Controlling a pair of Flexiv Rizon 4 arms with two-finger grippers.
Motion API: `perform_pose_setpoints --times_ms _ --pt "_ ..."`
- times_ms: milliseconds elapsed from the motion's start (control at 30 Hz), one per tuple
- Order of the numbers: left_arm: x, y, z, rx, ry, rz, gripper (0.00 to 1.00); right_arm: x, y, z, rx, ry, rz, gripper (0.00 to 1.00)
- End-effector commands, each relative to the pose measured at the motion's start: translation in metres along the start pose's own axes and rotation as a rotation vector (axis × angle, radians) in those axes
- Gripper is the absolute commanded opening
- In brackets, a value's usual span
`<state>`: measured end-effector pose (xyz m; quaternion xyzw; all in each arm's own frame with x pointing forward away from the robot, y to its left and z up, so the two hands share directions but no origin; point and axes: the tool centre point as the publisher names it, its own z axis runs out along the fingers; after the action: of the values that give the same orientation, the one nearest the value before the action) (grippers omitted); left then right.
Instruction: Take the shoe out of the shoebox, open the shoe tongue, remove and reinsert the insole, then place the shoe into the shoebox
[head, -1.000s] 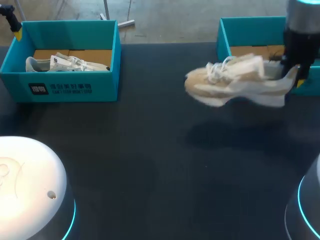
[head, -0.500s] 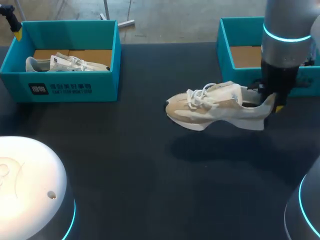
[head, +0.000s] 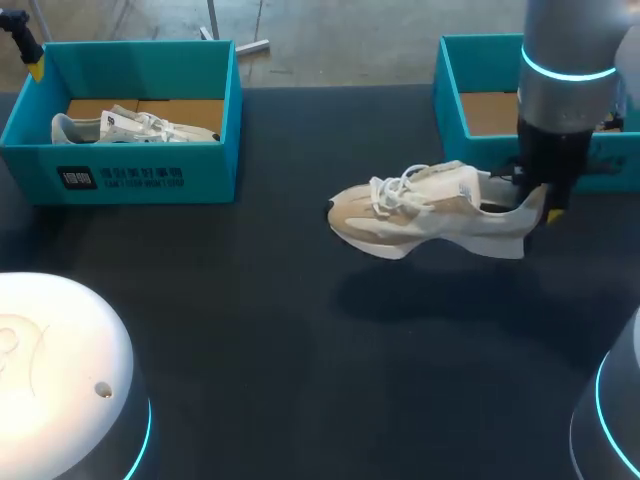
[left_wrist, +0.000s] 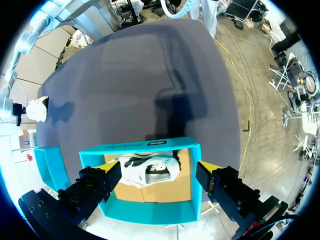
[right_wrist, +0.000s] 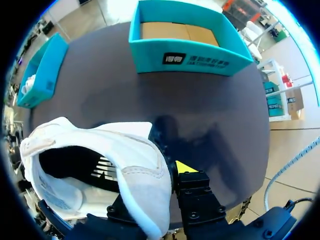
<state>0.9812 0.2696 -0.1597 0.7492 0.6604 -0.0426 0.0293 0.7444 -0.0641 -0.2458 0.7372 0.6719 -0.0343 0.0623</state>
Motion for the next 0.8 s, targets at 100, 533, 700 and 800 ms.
perform_pose_setpoints --times_ms 100,533,700,800 --pt "0.000 0.000 0.000 0.000 0.002 0.000 1.00 0.034 -0.010 0.020 0.035 -0.016 -0.061 0.00" --pt "0.000 0.000 0.000 0.000 0.002 0.000 1.00 0.078 -0.052 0.053 0.068 -0.074 -0.044 0.00" --pt "0.000 0.000 0.000 0.000 0.002 0.000 1.00 0.092 -0.061 0.069 0.080 -0.080 -0.033 0.00" --pt "0.000 0.000 0.000 0.000 0.002 0.000 1.00 0.101 -0.065 0.077 0.087 -0.076 -0.029 0.00"
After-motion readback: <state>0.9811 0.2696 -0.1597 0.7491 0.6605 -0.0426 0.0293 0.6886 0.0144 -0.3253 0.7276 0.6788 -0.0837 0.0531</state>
